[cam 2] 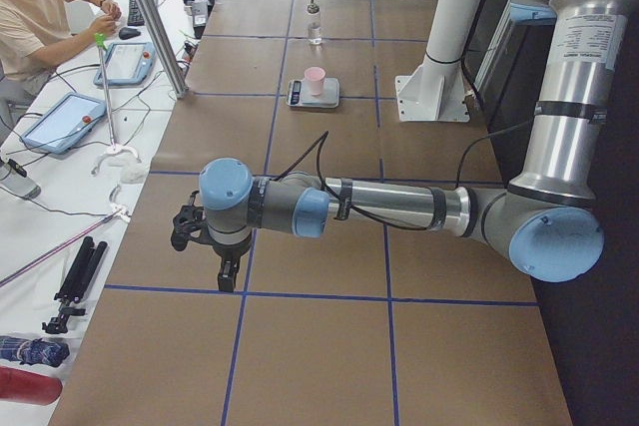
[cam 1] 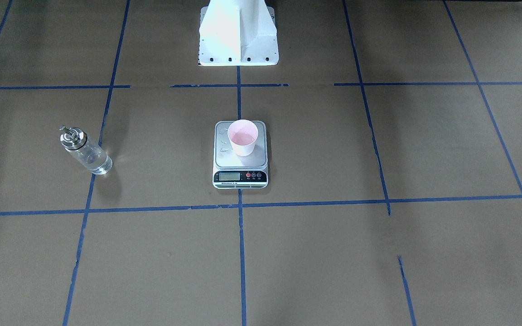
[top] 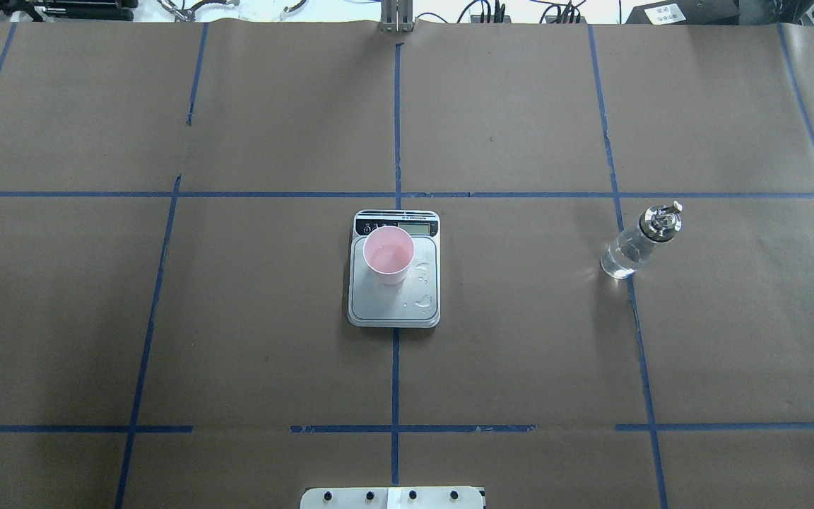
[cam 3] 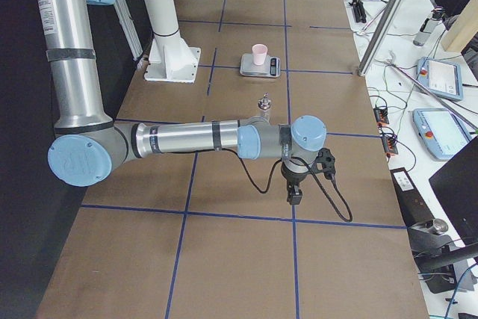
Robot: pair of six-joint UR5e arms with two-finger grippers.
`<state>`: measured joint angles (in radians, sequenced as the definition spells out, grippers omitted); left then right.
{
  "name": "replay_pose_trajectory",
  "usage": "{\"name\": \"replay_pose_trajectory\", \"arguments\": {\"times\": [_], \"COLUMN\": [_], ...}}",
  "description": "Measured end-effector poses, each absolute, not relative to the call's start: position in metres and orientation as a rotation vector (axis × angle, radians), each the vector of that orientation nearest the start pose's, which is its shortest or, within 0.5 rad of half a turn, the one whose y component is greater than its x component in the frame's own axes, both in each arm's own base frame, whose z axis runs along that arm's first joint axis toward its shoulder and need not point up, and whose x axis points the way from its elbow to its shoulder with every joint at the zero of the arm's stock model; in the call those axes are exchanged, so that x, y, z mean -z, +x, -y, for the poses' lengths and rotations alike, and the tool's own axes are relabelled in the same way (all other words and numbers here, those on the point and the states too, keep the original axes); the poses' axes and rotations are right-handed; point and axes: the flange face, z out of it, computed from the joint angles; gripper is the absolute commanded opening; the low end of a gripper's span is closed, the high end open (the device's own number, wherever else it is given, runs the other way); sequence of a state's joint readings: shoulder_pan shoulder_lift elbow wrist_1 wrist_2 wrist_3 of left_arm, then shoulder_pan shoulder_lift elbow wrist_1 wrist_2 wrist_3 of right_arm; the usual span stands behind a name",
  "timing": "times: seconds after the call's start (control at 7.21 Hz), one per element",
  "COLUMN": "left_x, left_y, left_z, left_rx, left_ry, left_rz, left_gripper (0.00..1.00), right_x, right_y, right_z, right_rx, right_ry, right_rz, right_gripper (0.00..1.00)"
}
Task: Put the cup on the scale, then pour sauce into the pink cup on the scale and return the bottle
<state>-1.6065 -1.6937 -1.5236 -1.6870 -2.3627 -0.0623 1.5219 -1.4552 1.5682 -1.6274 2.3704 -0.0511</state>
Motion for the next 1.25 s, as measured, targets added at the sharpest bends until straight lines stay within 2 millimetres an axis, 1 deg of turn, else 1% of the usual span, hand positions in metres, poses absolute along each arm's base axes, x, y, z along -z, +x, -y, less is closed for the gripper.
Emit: {"name": "replay_pose_trajectory", "arguments": {"times": [0.28, 0.55, 0.83, 0.97, 1.11, 1.25], "left_x": [-0.600, -0.600, -0.603, -0.604, -0.609, -0.614], "left_y": [-0.078, -0.078, -0.075, -0.072, -0.069, -0.063], "left_z": [0.551, 0.550, 0.549, 0.547, 0.543, 0.542], "left_rx": [0.007, 0.006, 0.004, 0.001, -0.001, -0.007], "left_ry": [0.181, 0.181, 0.175, 0.168, 0.158, 0.145], "left_rz": [-0.795, -0.790, -0.792, -0.795, -0.794, -0.790], "left_gripper": [1.00, 1.00, 1.00, 1.00, 1.00, 1.00], "right_x": [-0.603, -0.603, -0.601, -0.598, -0.595, -0.598], "right_y": [0.037, 0.038, 0.038, 0.039, 0.041, 0.041], "right_z": [0.544, 0.543, 0.543, 0.547, 0.551, 0.550], "right_rx": [0.115, 0.114, 0.112, 0.099, 0.075, 0.058], "right_ry": [0.059, 0.060, 0.061, 0.061, 0.057, 0.048], "right_rz": [0.799, 0.799, 0.795, 0.772, 0.739, 0.724], "right_gripper": [1.00, 1.00, 1.00, 1.00, 1.00, 1.00]}}
